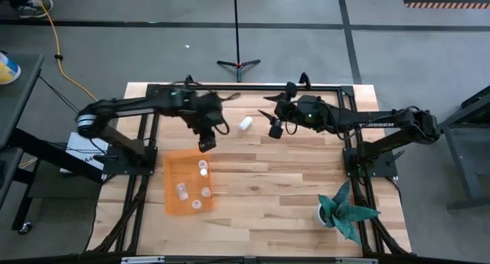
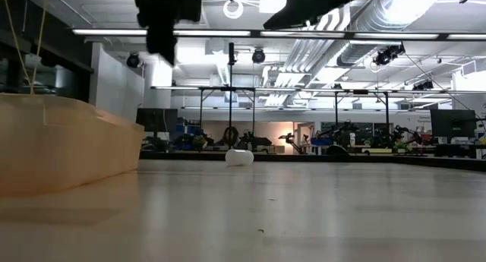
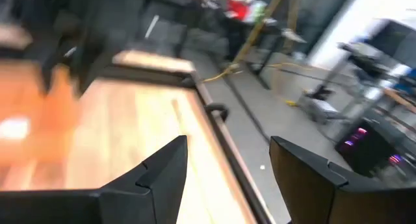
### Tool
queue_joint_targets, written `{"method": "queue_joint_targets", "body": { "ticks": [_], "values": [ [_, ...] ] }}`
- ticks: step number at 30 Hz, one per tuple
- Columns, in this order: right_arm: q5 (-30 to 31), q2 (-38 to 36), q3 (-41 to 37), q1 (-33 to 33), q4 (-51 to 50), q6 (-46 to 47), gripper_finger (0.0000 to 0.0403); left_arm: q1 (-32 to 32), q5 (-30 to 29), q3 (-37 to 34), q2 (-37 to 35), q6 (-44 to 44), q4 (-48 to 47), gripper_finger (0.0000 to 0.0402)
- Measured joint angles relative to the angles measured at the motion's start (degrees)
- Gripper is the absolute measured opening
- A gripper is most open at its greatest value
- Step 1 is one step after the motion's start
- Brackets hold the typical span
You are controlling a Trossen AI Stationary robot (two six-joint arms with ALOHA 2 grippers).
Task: Pick and place pill bottles into a basket
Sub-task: Put the white pill bottle into the orange bin
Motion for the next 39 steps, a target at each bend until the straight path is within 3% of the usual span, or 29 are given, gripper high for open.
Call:
{"method": "queue_joint_targets", "body": {
  "ticks": [4, 7, 10, 14, 22, 31, 39],
  "values": [
    [-13.0, 1.4, 0.0, -4.7, -2.6, -1.3, 0.0208, -1.5, -1.9, -4.3, -7.7, 3.6, 15.0, 0.0179],
    [-18.5, 4.6, 0.0, -8.3, -2.5, -1.9, 0.0209, -2.8, -5.2, -6.6, -11.6, 4.3, 22.9, 0.0179],
    [-22.1, 8.8, 0.0, -11.4, -1.2, -6.2, 0.0209, -2.9, -9.6, -7.5, -13.4, 3.8, 25.0, 0.0179],
    [-28.0, 15.6, 0.0, -13.8, 0.3, -19.2, 0.0209, -2.8, -11.3, -7.6, -13.4, 1.9, 24.0, 0.0178],
    [-27.9, 27.8, 6.0, -15.4, -0.7, -22.0, 0.0208, -2.8, -11.6, -7.7, -12.3, 1.6, 24.4, 0.0177],
    [-32.6, 35.4, 18.8, -15.4, -17.8, -32.6, 0.0208, -2.8, -11.5, -7.6, -12.1, 1.6, 23.2, 0.0177],
    [-28.6, 42.5, 28.2, -15.6, -29.5, -39.0, 0.0208, -2.8, -11.6, -7.6, -12.1, 1.1, 22.7, 0.0177]
  ]
}}
